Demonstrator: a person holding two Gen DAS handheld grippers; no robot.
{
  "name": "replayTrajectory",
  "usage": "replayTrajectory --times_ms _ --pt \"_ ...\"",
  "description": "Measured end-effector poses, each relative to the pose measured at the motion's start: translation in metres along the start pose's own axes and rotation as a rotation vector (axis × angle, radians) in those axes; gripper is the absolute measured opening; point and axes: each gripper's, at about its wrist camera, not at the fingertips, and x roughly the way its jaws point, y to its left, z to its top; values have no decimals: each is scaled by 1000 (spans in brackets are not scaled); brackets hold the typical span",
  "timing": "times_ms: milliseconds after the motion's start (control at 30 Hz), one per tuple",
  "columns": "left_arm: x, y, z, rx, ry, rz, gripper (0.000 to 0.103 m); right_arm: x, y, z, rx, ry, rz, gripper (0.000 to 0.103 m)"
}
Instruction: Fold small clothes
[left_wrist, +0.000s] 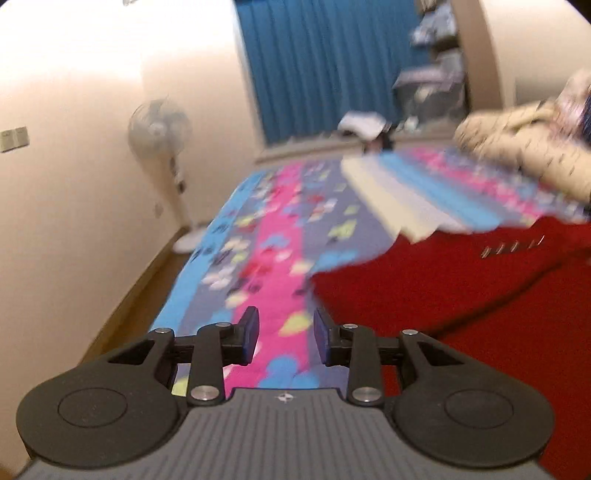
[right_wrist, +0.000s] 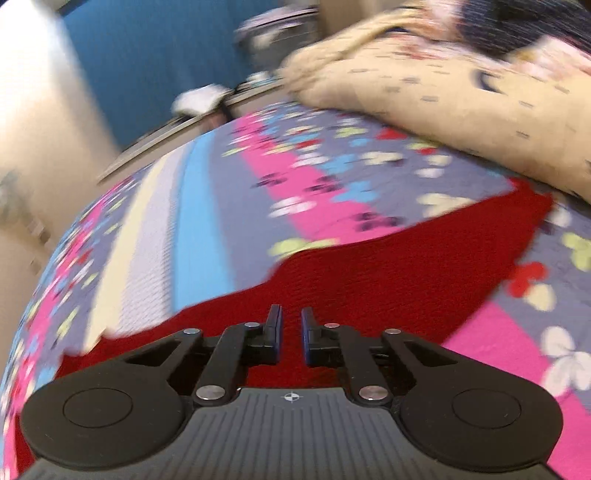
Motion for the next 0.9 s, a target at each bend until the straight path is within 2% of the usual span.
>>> replayTrajectory --times_ms 133,200,233,333,400,467,667,700,733,767,800,900 --pt "12 -6 2 11 46 -5 36 18 -43 9 100 -11 -132 13" --pt "18 -6 4 7 43 -19 36 30 -56 7 127 19 -193 23" --pt "22 -6 5 2 45 -26 36 35 -61 6 137 26 -215 32" --pt "32 -7 6 -11 59 -34 36 45 -69 3 139 17 -282 34" --pt "38 -7 6 -24 65 -41 36 52 -75 3 145 12 -313 41" --pt "40 -7 7 -38 70 -47 36 59 -86 3 167 13 -327 47" --pt "42 -10 6 -9 69 -47 36 75 -110 11 222 -44 -284 49" --pt "43 -11 5 -1 69 -48 36 76 -113 12 235 -55 -271 49" --pt "44 -11 5 4 70 -50 36 77 -116 13 252 -66 -261 45" --pt "44 -11 5 4 71 -50 36 78 -118 13 263 -80 -255 26" --pt "44 -12 4 1 70 -49 36 79 -120 13 266 -95 -248 17" --pt "46 -13 4 -9 71 -49 36 72 -118 17 278 -159 -213 15"
